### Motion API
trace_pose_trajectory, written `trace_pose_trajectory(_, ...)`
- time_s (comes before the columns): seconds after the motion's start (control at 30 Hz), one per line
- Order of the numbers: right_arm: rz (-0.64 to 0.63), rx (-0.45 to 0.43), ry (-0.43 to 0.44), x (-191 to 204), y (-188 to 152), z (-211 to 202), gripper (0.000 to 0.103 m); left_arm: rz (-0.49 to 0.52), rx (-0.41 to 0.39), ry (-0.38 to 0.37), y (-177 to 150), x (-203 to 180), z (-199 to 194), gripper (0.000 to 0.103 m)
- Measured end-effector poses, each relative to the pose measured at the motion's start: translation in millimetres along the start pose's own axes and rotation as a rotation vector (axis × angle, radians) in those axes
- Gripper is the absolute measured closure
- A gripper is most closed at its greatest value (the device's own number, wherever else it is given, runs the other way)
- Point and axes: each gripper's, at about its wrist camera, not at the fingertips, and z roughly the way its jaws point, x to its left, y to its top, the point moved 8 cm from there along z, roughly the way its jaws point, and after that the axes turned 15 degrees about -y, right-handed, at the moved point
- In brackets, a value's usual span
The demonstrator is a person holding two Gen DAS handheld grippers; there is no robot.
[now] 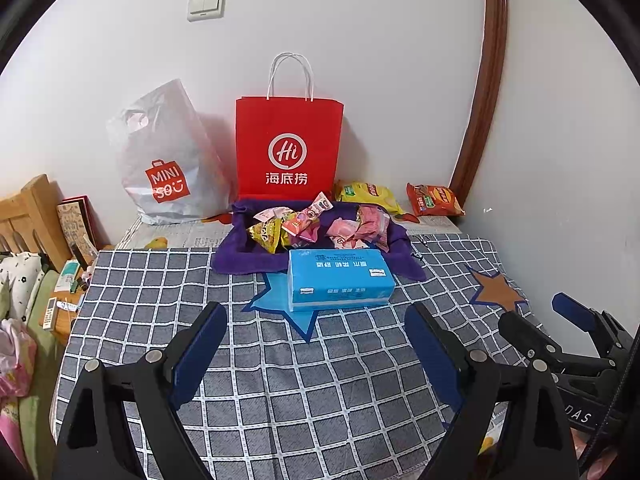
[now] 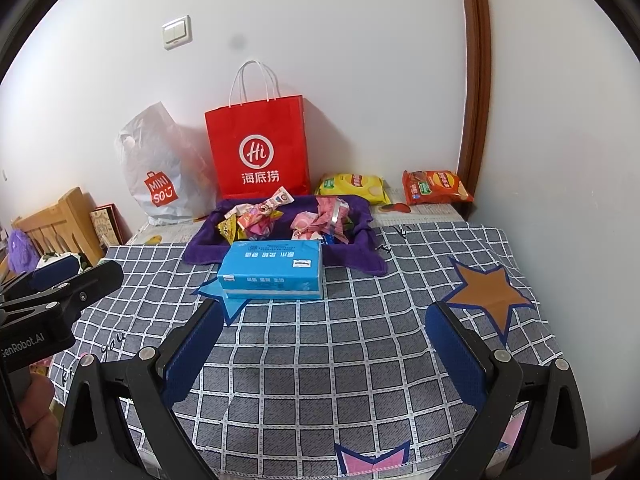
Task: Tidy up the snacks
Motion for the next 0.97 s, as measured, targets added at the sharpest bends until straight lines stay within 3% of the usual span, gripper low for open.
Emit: trace_pose_trajectory(0.97,0.002,-0.002,0.004,0.4,-0.2,-1.7,0.003,0.002,-0.004,0.007,-3.5,2.8,1.0,0.011)
